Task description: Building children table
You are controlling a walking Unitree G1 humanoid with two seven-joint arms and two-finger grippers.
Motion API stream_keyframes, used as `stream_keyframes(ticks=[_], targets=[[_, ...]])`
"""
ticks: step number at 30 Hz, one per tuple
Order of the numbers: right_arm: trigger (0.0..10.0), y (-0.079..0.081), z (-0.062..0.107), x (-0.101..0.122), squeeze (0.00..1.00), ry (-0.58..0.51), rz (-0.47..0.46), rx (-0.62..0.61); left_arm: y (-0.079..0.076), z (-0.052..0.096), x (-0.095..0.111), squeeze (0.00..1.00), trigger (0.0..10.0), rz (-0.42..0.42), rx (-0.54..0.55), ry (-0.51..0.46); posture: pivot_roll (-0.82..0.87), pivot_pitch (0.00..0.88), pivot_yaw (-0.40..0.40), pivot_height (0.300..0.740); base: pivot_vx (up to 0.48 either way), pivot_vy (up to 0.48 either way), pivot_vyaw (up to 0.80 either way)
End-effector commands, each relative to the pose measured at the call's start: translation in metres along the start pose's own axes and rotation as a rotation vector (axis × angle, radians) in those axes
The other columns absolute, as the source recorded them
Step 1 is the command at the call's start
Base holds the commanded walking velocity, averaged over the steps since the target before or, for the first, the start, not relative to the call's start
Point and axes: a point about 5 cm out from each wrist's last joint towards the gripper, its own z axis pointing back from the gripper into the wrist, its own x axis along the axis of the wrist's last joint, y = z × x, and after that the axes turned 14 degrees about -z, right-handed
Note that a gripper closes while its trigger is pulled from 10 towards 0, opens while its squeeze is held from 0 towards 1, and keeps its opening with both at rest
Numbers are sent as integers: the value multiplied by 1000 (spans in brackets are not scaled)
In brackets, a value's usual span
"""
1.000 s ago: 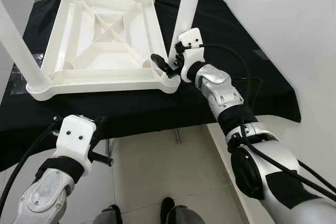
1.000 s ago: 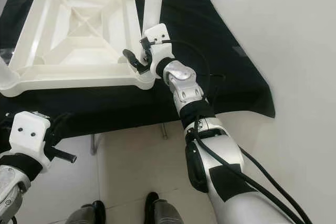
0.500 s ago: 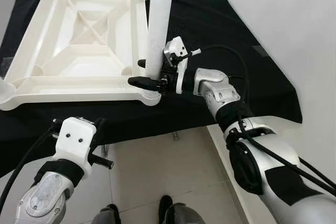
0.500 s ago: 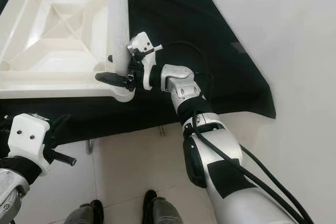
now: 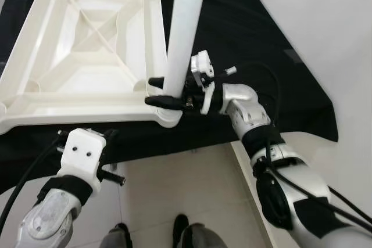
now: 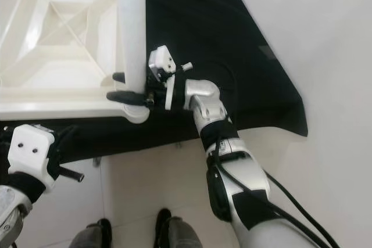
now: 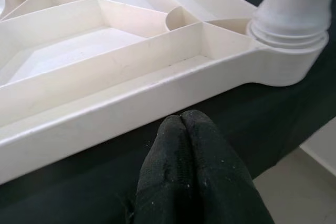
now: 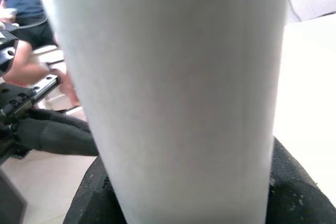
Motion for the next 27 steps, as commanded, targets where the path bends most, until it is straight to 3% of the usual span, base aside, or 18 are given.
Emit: stream_keyframes(ticks=[1, 2, 3, 4, 5, 9, 11, 13, 17, 18, 22, 23, 24, 25, 27], targets=[[0, -3, -1, -29, 0, -4, -124, -226, 0, 4, -2, 0, 10000, -14, -10, 14, 213, 312, -170, 740, 0, 0, 0], [0, -11, 5, -44, 0, 5, -95, -615, 2, 4, -2, 0, 10000, -17, -10, 16, 210, 316, -160, 740, 0, 0, 0], [0, -11, 5, -44, 0, 5, -95, -615, 2, 4, -2, 0, 10000, -17, -10, 16, 210, 316, -160, 740, 0, 0, 0], [0, -6, 16, -60, 0, 28, -45, -845, 3, 4, -3, 0, 10000, -21, -9, 20, 216, 315, -157, 740, 0, 0, 0], [0, -1, 25, -69, 0, 43, -6, -976, 4, 4, -3, 0, 10000, -23, -8, 21, 216, 315, -157, 740, 0, 0, 0], [0, 3, 21, -69, 0, 23, 25, -983, 4, 3, -3, 0, 10000, -25, -7, 18, 206, 296, -147, 740, 0, 0, 0], [0, -6, 9, -55, 0, -13, 38, -950, 3, 1, -3, 0, 10000, -24, -10, 12, 205, 289, -151, 740, 0, 0, 0], [0, -6, 9, -55, 0, -13, 38, -950, 3, 1, -3, 0, 10000, -24, -10, 12, 205, 289, -151, 740, 0, 0, 0], [0, -14, -18, -35, 0, -35, 17, -909, 4, -1, -2, 0, 10000, -26, -1, 5, 212, 281, -154, 740, 0, 0, 0], [9490, -11, -28, -31, 0, -25, 5, -881, 5, -1, -1, 0, 10000, -27, 4, 4, 220, 282, -159, 740, 0, 0, 0], [9490, -7, -36, -29, 0, -11, -2, -866, 5, -1, -1, 0, 10000, -29, 7, 3, 220, 282, -159, 740, 0, 0, 0], [10000, -4, -41, -28, 0, -9, -9, -830, 5, -1, -1, 0, 10000, -28, 6, 2, 220, 282, -160, 740, 0, 0, 0], [10000, 6, -50, -22, 1000, -18, -56, -626, 4, -1, 0, 0, 10000, -27, 6, 1, 216, 286, -165, 740, 0, 0, 0], [10000, 6, -50, -22, 1000, -18, -56, -626, 4, -1, 0, 0, 10000, -27, 6, 1, 216, 286, -165, 740, 0, 0, 0], [10000, 20, -58, -8, 1000, -49, -77, -320, 4, -2, 0, 0, 10000, -25, 6, -1, 215, 286, -166, 740, 0, 0, 0]])
